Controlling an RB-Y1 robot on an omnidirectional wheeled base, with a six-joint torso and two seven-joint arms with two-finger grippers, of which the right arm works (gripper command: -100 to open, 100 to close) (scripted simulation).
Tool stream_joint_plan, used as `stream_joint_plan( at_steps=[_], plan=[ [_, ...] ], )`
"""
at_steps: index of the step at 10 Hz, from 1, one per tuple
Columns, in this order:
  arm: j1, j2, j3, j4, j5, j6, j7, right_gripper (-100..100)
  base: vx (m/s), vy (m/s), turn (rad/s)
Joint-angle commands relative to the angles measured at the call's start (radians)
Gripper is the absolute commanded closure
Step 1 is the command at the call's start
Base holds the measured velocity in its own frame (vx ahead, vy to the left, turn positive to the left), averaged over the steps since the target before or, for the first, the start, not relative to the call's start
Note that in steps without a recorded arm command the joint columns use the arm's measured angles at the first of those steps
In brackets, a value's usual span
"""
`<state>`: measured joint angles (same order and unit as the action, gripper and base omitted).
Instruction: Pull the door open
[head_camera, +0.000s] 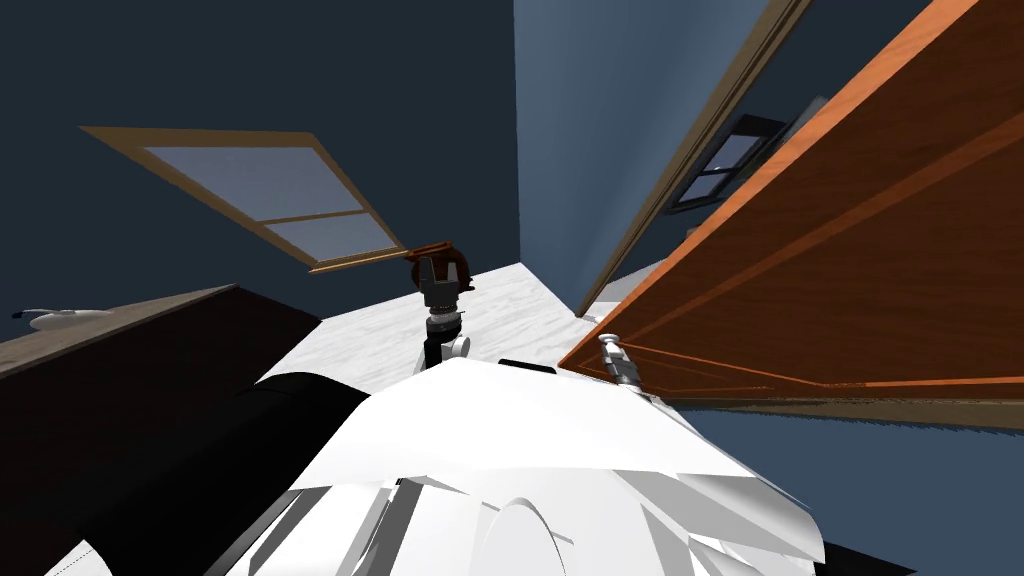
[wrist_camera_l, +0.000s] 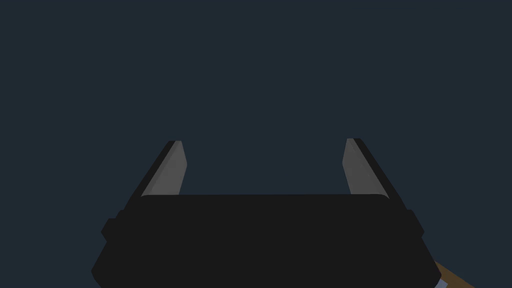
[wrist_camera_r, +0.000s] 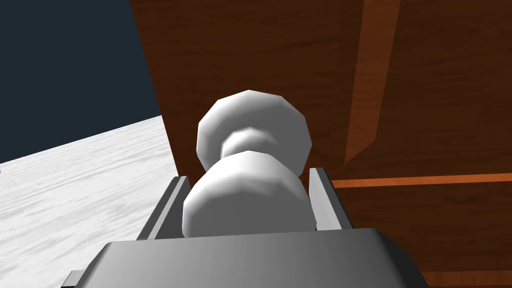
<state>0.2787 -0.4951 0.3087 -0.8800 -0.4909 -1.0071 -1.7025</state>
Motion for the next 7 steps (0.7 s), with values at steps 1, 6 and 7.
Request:
stream_joint_plan(
  at_steps=[1, 6, 7],
  plan=[
    [0.011, -0.014, 0.018, 0.008, 0.010, -0.028, -0.022, 100, -0.204, -0.026, 0.095],
    [0.017, -0.032, 0.042, 0.036, 0.025, -0.069, -0.051, 100, -0.181, -0.041, 0.116],
    [0.019, -0.037, 0.047, 0.042, 0.029, -0.080, -0.058, 100, -0.190, -0.020, 0.105]
  ],
)
